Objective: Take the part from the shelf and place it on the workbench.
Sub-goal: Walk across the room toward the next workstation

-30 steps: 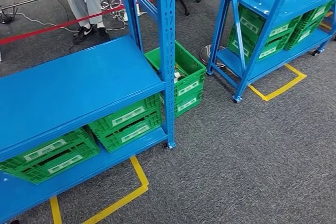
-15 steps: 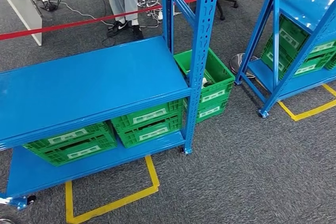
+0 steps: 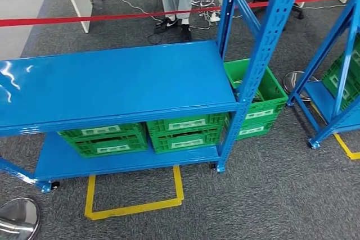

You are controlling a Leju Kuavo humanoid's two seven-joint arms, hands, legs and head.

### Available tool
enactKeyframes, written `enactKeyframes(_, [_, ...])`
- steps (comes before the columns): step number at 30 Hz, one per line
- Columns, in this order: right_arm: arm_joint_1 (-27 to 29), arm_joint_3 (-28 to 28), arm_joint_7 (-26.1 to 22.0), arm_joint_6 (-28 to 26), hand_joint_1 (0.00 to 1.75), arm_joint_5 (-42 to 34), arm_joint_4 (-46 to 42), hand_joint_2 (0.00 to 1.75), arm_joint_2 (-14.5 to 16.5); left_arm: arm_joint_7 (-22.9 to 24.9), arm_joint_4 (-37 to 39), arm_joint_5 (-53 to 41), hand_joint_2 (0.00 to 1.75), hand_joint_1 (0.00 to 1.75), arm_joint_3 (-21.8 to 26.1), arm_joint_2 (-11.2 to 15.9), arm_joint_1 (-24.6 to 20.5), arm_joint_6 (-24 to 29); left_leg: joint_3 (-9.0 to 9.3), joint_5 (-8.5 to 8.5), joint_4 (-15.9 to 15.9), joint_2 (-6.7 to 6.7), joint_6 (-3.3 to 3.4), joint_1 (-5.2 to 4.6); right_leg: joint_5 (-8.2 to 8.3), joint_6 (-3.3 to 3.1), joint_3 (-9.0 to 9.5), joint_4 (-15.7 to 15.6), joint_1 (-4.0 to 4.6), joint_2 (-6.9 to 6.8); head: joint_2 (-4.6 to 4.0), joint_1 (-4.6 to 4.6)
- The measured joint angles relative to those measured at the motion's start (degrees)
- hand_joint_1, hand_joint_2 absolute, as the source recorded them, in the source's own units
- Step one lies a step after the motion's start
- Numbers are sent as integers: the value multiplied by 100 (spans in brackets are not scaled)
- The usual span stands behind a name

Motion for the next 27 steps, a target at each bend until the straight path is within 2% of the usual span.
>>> enactKeyframes(1, [-11, 12, 2, -3, 0, -4, -3, 0, -1, -2, 0, 0, 0, 0, 1, -1, 19, 8, 15, 24, -39, -69, 19, 17, -17, 28, 34, -7, -5, 5, 1, 0])
enactKeyframes(2, [-20, 25, 2, -9, 0, -8, -5, 0, -2, -2, -1, 1, 0, 0, 3, -2, 34, 19, 36, 53, -85, -138, 43, 38, -60, 59, 40, 35, -7, 126, 1, 5])
enactKeyframes(3, [-21, 36, 1, -17, 0, -10, -8, 0, -4, -2, -2, 1, 0, 0, 4, -4, 37, 28, 55, 83, -131, -209, 65, 63, -152, 86, -18, 186, -10, 315, 1, 17])
enactKeyframes(5, [1, 44, 2, -27, 0, -15, -5, 0, -7, -2, -4, 6, 0, 0, 4, -9, 21, 44, 68, 105, -162, -350, 93, 89, -447, 122, -377, 846, -23, 714, 0, 38])
enactKeyframes(6, [17, 45, 5, -29, 0, -19, -2, 0, -8, 0, -4, 11, 0, 0, 3, -11, 12, 53, 66, 100, -161, -421, 101, 91, -569, 134, -603, 1236, -27, 789, 1, 39])
enactKeyframes(7, [29, 46, 10, -30, 0, -28, 1, 0, -8, 9, -4, 21, 0, 0, 3, -13, 13, 74, 75, 90, -161, -484, 106, 91, -595, 146, -781, 1502, -29, 812, 1, 39])
enactKeyframes(8, [34, 45, 15, -31, 0, -49, 3, 0, -9, 23, -5, 35, 0, 0, 3, -14, 20, 109, 94, 76, -160, -535, 106, 92, -504, 157, -872, 1570, -31, 818, 1, 39])
enactKeyframes(9, [30, 42, 29, -32, 0, -86, 3, 0, -9, 41, -6, 52, 0, 0, 2, -14, 30, 155, 125, 56, -160, -580, 98, 94, -302, 165, -854, 1411, -35, 818, 1, 40])
enactKeyframes(10, [22, 31, 56, -31, 0, -134, 3, 0, -9, 64, -8, 73, 0, 0, 1, -13, 41, 210, 166, 29, -158, -612, 81, 98, -39, 169, -741, 1065, -43, 821, 0, 42])
enactKeyframes(11, [12, 12, 92, -26, 0, -188, 3, 0, -8, 86, -11, 93, 44, 0, -2, -13, 50, 264, 201, -1, -152, -635, 53, 93, 153, 169, -602, 698, -49, 845, 0, 44])
enactKeyframes(12, [2, -13, 135, -20, 0, -241, 2, 44, -4, 111, -23, 115, 87, 0, -5, -11, 58, 310, 219, -34, -133, -656, 22, 84, 270, 149, -464, 378, -56, 869, 0, 43])
enactKeyframes(13, [-2, -37, 171, -13, 0, -281, 1, 87, 2, 136, -39, 136, 131, 0, -11, -11, 67, 349, 221, -58, -114, -668, -5, 73, 317, 122, -375, 172, -62, 893, 0, 41])
enactKeyframes(14, [-4, -60, 201, -4, 0, -318, 1, 131, 9, 159, -60, 166, 175, 0, -18, -9, 77, 378, 210, -70, -94, -676, -5, 61, 295, 96, -340, 97, -62, 912, 1, 37])
enactKeyframes(15, [-6, -86, 228, 6, 0, -359, -1, 175, 17, 183, -82, 212, 175, 0, -26, -8, 87, 396, 198, -75, -81, -682, 15, 56, 298, 71, -323, 67, -63, 912, 1, 33])
enactKeyframes(17, [-19, -127, 277, 60, 0, -482, 9, 175, 24, 236, -103, 364, 175, 0, -56, 1, 99, 413, 201, -67, -92, -681, 73, 54, 304, 60, -326, 65, -56, 911, 1, 28])
enactKeyframes(21, [-146, -50, 306, 144, 0, -918, 186, 175, 24, 277, -52, 760, 175, 0, -233, 66, 27, 426, 228, -66, -143, -681, 82, 58, 280, 16, -322, 65, -40, 908, 0, 28])
enactKeyframes(22, [-179, -10, 304, 144, 0, -1033, 242, 131, 21, 273, -19, 850, 175, 0, -279, 89, -4, 433, 233, -66, -149, -681, 78, 60, 276, 3, -321, 65, -36, 906, 0, 27])
enactKeyframes(25, [-270, 137, 298, 133, 0, -1388, 440, 0, -13, 254, 133, 1127, 44, 0, -425, 172, -93, 464, 238, -62, -157, -681, 22, 71, 269, -26, -318, 67, -20, 903, 0, 29])
enactKeyframes(26, [-295, 194, 293, 126, 0, -1508, 512, 0, -33, 247, 195, 1217, 0, 0, -477, 203, -124, 474, 238, -59, -160, -681, -14, 76, 269, -29, -316, 68, -16, 903, 0, 30])
enactKeyframes(27, [-317, 254, 287, 117, 0, -1628, 583, 0, -57, 240, 263, 1309, 0, 0, -524, 235, -159, 483, 238, -58, -163, -681, -48, 80, 269, -30, -313, 70, -14, 903, 0, 31])
